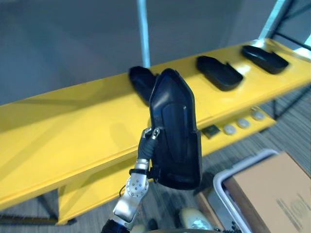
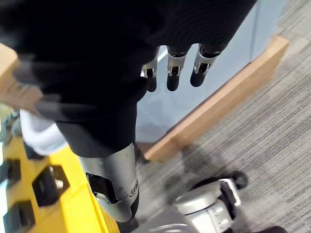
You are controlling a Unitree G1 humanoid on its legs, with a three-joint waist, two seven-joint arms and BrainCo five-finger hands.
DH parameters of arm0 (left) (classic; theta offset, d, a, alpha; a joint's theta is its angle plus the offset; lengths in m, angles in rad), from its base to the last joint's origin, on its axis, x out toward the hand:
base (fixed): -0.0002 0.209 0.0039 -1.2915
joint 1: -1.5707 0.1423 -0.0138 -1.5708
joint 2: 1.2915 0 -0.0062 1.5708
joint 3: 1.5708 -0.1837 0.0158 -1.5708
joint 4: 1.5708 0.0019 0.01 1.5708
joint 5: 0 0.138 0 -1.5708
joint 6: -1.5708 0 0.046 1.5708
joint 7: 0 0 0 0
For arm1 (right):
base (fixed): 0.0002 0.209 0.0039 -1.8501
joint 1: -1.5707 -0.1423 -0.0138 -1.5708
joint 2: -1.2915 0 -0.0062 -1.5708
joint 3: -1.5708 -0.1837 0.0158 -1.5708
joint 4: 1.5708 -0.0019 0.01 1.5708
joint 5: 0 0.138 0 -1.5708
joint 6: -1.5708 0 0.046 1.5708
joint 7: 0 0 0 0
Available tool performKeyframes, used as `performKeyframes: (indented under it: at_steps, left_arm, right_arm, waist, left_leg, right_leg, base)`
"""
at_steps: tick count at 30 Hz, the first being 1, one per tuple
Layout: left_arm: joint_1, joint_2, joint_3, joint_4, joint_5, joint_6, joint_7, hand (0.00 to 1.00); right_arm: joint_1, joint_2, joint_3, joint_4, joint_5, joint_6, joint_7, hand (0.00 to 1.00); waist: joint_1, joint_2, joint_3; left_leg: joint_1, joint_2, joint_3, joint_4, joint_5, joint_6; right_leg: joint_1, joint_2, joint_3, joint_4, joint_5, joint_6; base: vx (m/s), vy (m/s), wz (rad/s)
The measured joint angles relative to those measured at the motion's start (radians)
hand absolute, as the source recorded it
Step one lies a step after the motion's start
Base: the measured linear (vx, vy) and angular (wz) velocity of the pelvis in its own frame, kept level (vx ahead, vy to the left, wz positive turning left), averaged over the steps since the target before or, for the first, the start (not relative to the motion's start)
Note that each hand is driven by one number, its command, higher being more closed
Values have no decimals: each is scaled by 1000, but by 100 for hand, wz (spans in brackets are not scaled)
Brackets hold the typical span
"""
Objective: Walk over and take plastic housings, then place them on the shelf
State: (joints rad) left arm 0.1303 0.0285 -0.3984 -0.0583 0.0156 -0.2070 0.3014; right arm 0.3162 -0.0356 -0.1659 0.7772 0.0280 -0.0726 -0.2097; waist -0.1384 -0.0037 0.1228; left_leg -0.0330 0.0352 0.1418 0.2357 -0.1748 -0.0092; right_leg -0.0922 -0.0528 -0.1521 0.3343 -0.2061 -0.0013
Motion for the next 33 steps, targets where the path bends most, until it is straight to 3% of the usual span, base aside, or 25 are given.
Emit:
performKeyframes:
  at_steps: [4,6,9,11,12,13,14,15,17,19,21,28,31,32,33]
  left_arm:
    - [3,-5,0,-2,1,0,-16,100]
    - [7,-3,3,-3,1,1,-17,100]
    - [7,18,9,-3,9,2,-17,100]
    - [8,38,16,-3,23,2,-16,100]
    - [8,39,36,-3,36,3,-14,100]
    - [9,38,52,-3,38,4,-14,100]
    - [9,38,64,-5,40,3,-13,100]
    - [8,49,92,-14,45,2,-10,100]
    - [1,57,126,-13,59,4,-10,100]
    - [1,56,174,-12,81,8,-8,100]
    - [1,58,196,-12,96,14,-3,100]
    - [-6,77,216,-10,116,19,14,100]
    - [-21,72,216,-10,115,25,33,100]
    - [-28,70,218,-11,113,25,36,100]
    - [-31,55,219,-11,108,25,46,100]
  right_arm:
    - [-10,22,16,-38,0,-22,1,0]
    - [-17,33,16,-36,-1,-28,-2,0]
    - [-41,37,13,-5,-2,-31,-3,0]
    - [-48,38,6,0,-4,-31,-3,0]
    - [-58,30,-3,-2,-5,-35,-3,0]
    - [-59,26,-3,0,-12,-35,-3,0]
    - [-58,30,-2,3,-19,-35,-3,0]
    - [-59,41,0,15,-32,-35,-3,0]
    - [-81,41,-1,33,-40,-34,-1,0]
    - [-90,17,2,36,-44,-28,4,0]
    - [-87,2,3,42,-48,-25,15,0]
    - [-74,-4,19,65,-70,-11,19,0]
    - [-86,-14,19,83,-71,-7,21,0]
    - [-89,-16,18,91,-74,-7,20,0]
    - [-107,-25,19,123,-78,-4,18,0]
  waist:
    - [44,-25,-22]
    - [45,-45,-40]
    - [41,-49,-44]
    - [43,-48,-45]
    - [44,-26,-32]
    - [40,-12,-32]
    - [43,-17,-39]
    - [45,-41,-53]
    - [39,-40,-60]
    - [40,-7,-54]
    - [36,9,-57]
    - [40,-8,-64]
    - [41,-25,-59]
    - [42,-25,-53]
    - [39,-19,-45]
  left_leg:
    - [34,8,4,-70,23,-24]
    - [44,4,4,-106,51,-30]
    - [73,2,5,-158,100,-30]
    - [82,4,9,-171,127,-30]
    - [92,27,6,-162,131,-29]
    - [101,42,4,-170,132,-32]
    - [107,42,8,-177,134,-35]
    - [127,26,23,-209,132,-42]
    - [154,35,53,-256,129,-45]
    - [161,34,81,-292,134,-52]
    - [170,34,88,-310,145,-56]
    - [182,31,99,-335,164,-55]
    - [62,47,99,-161,79,-49]
    - [17,79,143,-66,33,-47]
    - [-47,165,246,104,-22,-11]
  right_leg:
    - [52,7,-33,-63,4,-5]
    - [78,6,-52,-102,24,2]
    - [105,6,-85,-131,70,-3]
    - [106,6,-94,-110,92,-12]
    - [53,14,-90,-8,83,-8]
    - [60,36,-69,-73,53,-4]
    - [77,41,-57,-146,82,0]
    - [69,19,-35,-219,193,2]
    - [86,32,-21,-240,180,7]
    - [86,39,-10,-278,183,3]
    - [91,42,-8,-292,194,-2]
    - [115,47,-10,-342,228,6]
    - [86,31,-19,-334,220,6]
    - [81,27,-33,-335,225,6]
    - [63,17,-51,-323,229,-10]
  base:
    - [140,-45,26]
    - [136,14,33]
    - [113,56,47]
    - [58,39,27]
    - [10,25,23]
    - [-1,21,18]
    - [10,10,9]
    - [53,-50,5]
    - [27,-77,-11]
    - [-104,-40,-27]
    - [-99,-27,-11]
    - [-84,-24,-3]
    - [-73,-9,14]
    - [-59,10,19]
    - [-62,72,17]
